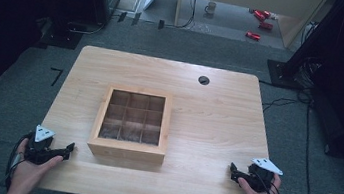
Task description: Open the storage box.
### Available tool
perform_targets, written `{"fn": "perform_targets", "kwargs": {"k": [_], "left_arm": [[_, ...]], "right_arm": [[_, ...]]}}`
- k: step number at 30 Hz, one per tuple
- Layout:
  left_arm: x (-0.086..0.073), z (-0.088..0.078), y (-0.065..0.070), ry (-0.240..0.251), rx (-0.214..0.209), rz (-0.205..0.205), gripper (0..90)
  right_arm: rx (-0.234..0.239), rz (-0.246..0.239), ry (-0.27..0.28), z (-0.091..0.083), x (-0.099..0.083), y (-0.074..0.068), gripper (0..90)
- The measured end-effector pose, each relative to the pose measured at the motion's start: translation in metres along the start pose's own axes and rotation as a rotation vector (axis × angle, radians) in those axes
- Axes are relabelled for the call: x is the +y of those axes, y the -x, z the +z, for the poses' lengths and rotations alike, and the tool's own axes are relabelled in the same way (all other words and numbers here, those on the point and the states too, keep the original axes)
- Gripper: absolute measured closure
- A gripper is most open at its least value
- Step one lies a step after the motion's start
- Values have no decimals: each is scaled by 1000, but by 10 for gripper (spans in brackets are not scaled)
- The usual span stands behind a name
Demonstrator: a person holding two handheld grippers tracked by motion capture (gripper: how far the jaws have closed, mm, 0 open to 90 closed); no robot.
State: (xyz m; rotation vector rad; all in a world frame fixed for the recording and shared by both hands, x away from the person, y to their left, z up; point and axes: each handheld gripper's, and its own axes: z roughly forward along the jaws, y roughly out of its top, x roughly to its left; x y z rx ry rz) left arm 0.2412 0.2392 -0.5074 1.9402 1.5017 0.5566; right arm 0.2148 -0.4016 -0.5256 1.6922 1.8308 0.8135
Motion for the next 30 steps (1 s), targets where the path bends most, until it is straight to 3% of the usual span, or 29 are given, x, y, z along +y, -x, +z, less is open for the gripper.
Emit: {"fn": "perform_targets", "kwargs": {"k": [14,18,22,24,30], "left_arm": [[17,-32,6,165,-145,-93,159],[21,-41,13,215,-175,-84,162],[26,-51,19,249,-230,-85,166],[28,-54,22,257,-258,-85,167],[31,-59,40,256,-304,-33,170]], "right_arm": [[-4,-1,0,3,3,0,76],[-5,1,0,3,3,0,76],[-4,4,-1,3,3,-1,76],[-6,5,-1,3,3,-1,76],[-10,7,2,3,3,-1,77]]}}
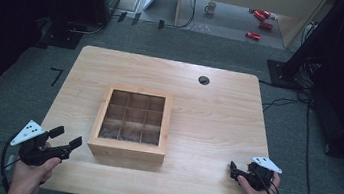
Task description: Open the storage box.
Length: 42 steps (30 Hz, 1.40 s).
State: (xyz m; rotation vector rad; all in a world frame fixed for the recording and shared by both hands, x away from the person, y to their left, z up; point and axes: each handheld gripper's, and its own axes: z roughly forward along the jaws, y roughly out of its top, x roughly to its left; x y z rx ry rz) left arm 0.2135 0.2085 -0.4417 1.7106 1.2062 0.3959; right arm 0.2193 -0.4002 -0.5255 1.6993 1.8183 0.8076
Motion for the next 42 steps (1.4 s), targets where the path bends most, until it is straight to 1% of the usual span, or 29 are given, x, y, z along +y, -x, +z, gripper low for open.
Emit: {"fn": "perform_targets", "kwargs": {"k": [4,6,8,10,14,15,17,20,22,23,27,30,33,36,38,42], "left_arm": [[-2,6,11,-18,-33,26,177],[-3,10,17,-26,-60,51,205],[-4,13,22,-37,-75,82,206],[-5,15,27,-47,-86,95,207],[-8,20,32,-71,-89,109,212],[-9,21,33,-77,-89,115,212],[-12,24,34,-91,-84,122,216],[-14,26,35,-107,-85,133,225],[-15,28,37,-120,-84,146,230],[-16,29,37,-126,-76,153,226],[-17,31,36,-142,-69,158,237],[-19,34,37,-155,-58,168,239],[-22,37,37,-177,-41,178,242],[-23,39,37,-195,-33,179,248],[-25,41,37,-207,-23,192,252],[-27,43,37,-225,-11,195,273]], "right_arm": [[-1,0,0,0,0,0,77],[-1,4,-1,0,0,0,77],[-4,5,-1,0,1,-1,77],[-6,6,-2,1,1,-1,77],[-5,5,-4,0,1,-2,85],[1,-5,2,0,1,-2,85],[7,-8,19,-3,2,-2,85],[17,15,61,-11,6,-4,85],[21,34,79,-17,10,-6,86],[22,31,89,-18,11,-8,86],[34,14,97,-24,15,-17,86],[54,18,94,-26,18,-24,86],[76,13,104,-30,22,-31,86],[94,10,117,-33,26,-40,86],[106,8,122,-35,27,-45,86],[120,-18,130,-38,30,-56,87]]}}
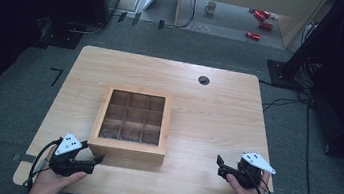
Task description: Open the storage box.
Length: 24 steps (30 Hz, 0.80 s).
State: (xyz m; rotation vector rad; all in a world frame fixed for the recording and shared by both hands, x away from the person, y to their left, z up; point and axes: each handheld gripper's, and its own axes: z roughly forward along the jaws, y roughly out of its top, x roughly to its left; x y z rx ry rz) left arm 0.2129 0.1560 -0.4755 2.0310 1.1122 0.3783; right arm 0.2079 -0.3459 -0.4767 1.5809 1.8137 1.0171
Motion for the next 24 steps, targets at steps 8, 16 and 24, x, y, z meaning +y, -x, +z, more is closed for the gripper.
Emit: {"fn": "perform_targets", "kwargs": {"k": [8,16,24], "left_arm": [[-3,6,-1,-35,28,3,355],[-2,3,-5,-23,37,-15,444],[-1,2,-8,-14,41,-38,517]], "right_arm": [[44,-43,21,-2,12,-25,87],[126,-80,24,1,26,-58,88],[184,-129,33,4,41,-91,88]]}}
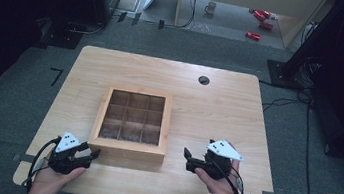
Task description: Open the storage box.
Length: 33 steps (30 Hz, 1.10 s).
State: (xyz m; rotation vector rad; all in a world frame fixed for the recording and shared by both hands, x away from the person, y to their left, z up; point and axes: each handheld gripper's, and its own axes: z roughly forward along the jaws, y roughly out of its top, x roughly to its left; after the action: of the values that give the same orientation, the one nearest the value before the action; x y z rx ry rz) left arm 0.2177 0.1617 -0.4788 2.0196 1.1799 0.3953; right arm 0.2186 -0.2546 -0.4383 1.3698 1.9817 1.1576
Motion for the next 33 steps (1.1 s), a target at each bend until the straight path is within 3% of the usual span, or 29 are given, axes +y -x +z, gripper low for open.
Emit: {"fn": "perform_targets", "kwargs": {"k": [15,23,33], "left_arm": [[4,-6,-1,29,-13,-2,524],[6,-11,-1,55,-20,-12,532],[7,-11,1,51,-4,8,538]], "right_arm": [[98,-38,-5,18,9,-41,88],[149,-32,-18,23,3,-55,87],[192,-34,-24,27,-5,-67,87]]}}
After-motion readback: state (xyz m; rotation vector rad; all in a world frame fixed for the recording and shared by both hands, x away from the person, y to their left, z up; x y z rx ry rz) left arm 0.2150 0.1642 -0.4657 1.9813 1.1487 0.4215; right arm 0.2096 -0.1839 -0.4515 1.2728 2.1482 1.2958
